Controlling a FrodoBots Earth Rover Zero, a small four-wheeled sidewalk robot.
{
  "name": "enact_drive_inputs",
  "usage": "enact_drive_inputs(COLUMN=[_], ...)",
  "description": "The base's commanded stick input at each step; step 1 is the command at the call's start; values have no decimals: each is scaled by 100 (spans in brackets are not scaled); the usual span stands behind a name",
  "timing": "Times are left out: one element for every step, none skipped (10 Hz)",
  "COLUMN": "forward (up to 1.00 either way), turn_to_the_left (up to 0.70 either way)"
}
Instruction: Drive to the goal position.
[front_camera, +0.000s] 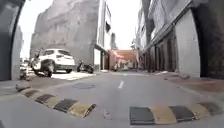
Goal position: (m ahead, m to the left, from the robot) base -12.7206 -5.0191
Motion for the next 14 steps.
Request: enact_drive_inputs(forward=[100, 100, 100, 100, 100, 100, 100, 100, 100, 100, 100, 100, 100, 100], turn_to_the_left=[0, 0, 0, -2, -9, -37, -40, -40, -40, -40, -40, -40, -40, -40])
